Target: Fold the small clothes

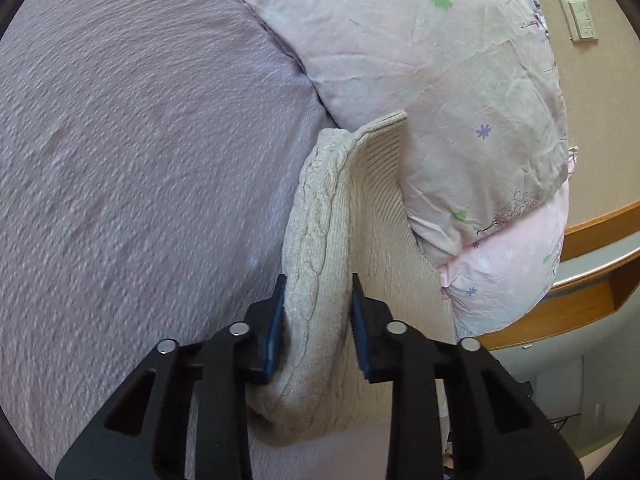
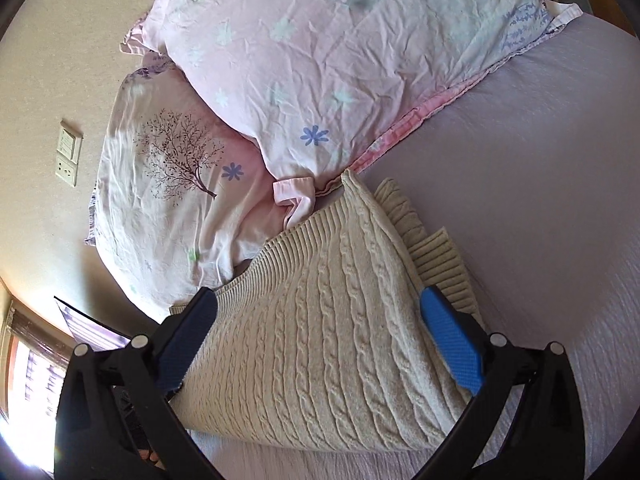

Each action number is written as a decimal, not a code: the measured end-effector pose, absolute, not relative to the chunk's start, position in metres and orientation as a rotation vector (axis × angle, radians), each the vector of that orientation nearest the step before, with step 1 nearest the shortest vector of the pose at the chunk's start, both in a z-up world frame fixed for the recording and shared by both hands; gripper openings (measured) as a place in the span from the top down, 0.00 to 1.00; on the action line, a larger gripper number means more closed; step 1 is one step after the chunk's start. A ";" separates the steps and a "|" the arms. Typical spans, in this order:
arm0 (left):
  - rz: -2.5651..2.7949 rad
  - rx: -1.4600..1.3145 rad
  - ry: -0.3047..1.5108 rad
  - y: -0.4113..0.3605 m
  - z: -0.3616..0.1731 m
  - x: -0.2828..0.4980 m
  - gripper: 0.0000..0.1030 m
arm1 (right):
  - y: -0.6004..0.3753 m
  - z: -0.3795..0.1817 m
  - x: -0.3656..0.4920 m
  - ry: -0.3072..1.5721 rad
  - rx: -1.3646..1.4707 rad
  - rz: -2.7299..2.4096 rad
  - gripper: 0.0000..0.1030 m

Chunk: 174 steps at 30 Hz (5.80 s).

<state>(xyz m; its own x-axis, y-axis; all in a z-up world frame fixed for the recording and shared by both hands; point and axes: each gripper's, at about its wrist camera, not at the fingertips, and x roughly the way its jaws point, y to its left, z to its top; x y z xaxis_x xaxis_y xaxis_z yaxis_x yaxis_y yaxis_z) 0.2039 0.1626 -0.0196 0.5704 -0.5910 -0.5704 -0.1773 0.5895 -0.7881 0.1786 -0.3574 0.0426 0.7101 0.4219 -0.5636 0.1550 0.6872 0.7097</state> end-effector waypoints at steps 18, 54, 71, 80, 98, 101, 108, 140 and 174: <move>-1.044 -0.818 1.108 -0.184 0.045 0.241 0.85 | -0.423 0.063 0.129 0.719 0.818 0.114 0.02; -0.651 -0.618 1.084 -0.085 -0.006 0.231 0.53 | -0.423 -0.003 0.201 0.984 0.950 0.346 0.66; -0.340 -0.169 0.767 0.030 0.067 0.151 0.20 | -0.311 0.102 0.149 0.806 0.617 0.602 0.17; -0.293 -0.020 0.832 0.003 0.059 0.091 0.01 | -0.316 0.080 0.131 0.903 0.574 0.390 0.06; -0.241 0.126 0.939 -0.037 0.008 0.084 0.01 | -0.246 0.033 0.072 1.012 -0.004 0.004 0.02; -0.234 0.140 0.935 -0.038 0.008 0.086 0.01 | -0.249 0.032 0.072 1.007 0.018 0.001 0.02; -0.232 0.145 0.929 -0.037 0.008 0.086 0.01 | -0.247 0.032 0.070 0.996 0.018 -0.013 0.02; -0.234 0.144 0.928 -0.037 0.008 0.087 0.01 | -0.247 0.032 0.070 0.995 0.021 -0.019 0.02; -0.232 0.143 0.927 -0.037 0.008 0.087 0.01 | -0.246 0.032 0.070 0.994 0.020 -0.020 0.02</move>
<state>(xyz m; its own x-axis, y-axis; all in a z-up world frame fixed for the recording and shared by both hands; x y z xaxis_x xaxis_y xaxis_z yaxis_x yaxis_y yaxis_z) 0.0870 -0.0373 0.0081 0.5775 -0.1361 -0.8050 0.2590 0.9656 0.0226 0.0699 -0.2459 0.0321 0.5454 -0.0077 -0.8381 0.0264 0.9996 0.0080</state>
